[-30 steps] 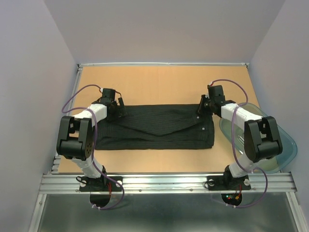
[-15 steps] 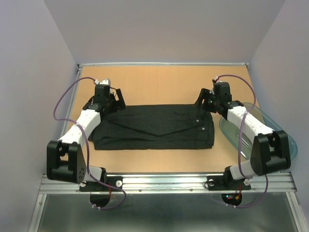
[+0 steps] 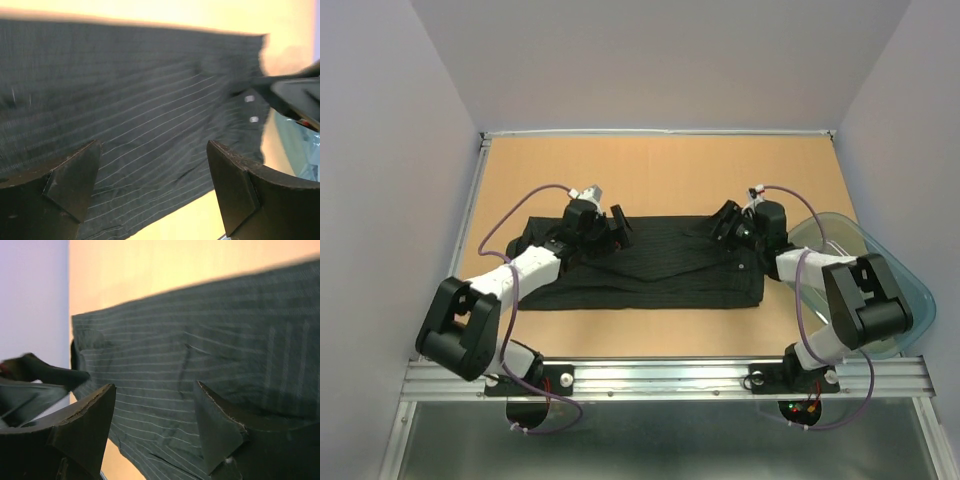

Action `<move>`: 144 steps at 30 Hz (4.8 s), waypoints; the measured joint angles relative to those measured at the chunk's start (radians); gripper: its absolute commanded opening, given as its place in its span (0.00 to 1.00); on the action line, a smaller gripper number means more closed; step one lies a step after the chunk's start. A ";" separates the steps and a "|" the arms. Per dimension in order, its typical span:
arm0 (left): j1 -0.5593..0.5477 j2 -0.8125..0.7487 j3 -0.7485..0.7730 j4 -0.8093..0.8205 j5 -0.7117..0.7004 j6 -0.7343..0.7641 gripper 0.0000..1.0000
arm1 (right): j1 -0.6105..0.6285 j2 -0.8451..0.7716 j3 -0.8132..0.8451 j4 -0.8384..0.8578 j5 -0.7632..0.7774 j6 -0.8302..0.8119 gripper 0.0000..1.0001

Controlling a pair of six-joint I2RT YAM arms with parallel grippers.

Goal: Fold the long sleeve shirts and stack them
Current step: Fold the shirt

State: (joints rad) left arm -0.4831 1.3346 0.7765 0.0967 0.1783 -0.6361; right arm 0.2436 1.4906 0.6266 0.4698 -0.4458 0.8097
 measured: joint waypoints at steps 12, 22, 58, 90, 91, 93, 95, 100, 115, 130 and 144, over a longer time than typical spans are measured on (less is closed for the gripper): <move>0.122 0.105 -0.193 0.162 0.015 -0.198 0.98 | -0.002 0.173 -0.130 0.217 0.047 0.037 0.69; 0.216 0.071 -0.196 0.138 0.018 -0.194 0.98 | -0.020 0.325 0.097 0.181 0.050 -0.069 0.70; 0.657 0.478 0.180 0.229 0.043 -0.101 0.96 | -0.153 0.614 0.356 0.362 0.101 0.092 0.71; 0.341 0.103 -0.052 -0.303 -0.386 -0.069 0.98 | 0.187 0.081 0.301 -0.725 0.553 -0.677 0.71; 0.341 0.132 -0.025 -0.308 -0.396 -0.062 0.98 | 0.190 0.089 0.294 -0.739 0.564 -0.679 0.71; 0.341 0.195 0.027 -0.306 -0.414 -0.042 0.98 | 0.198 0.112 0.292 -0.768 0.569 -0.679 0.70; 0.341 0.266 0.098 -0.305 -0.429 -0.018 0.98 | 0.220 0.137 0.292 -0.797 0.562 -0.674 0.70; 0.341 0.470 0.326 -0.322 -0.472 0.060 0.98 | 0.317 0.168 0.331 -0.875 0.529 -0.632 0.70; 0.320 0.808 0.869 -0.282 -0.411 0.327 0.99 | 0.851 0.383 0.648 -0.979 0.189 -0.534 0.71; 0.278 0.313 0.558 -0.192 -0.422 0.258 0.99 | 0.666 0.209 0.702 -1.004 0.283 -0.632 0.70; 0.277 0.616 0.523 -0.298 -0.476 0.175 0.99 | 0.636 0.286 0.542 -1.001 0.306 -0.666 0.53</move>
State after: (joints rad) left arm -0.2058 1.9507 1.2991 -0.2012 -0.2977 -0.4614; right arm 0.8795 1.7767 1.1690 -0.5308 -0.1394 0.1432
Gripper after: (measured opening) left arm 0.986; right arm 0.538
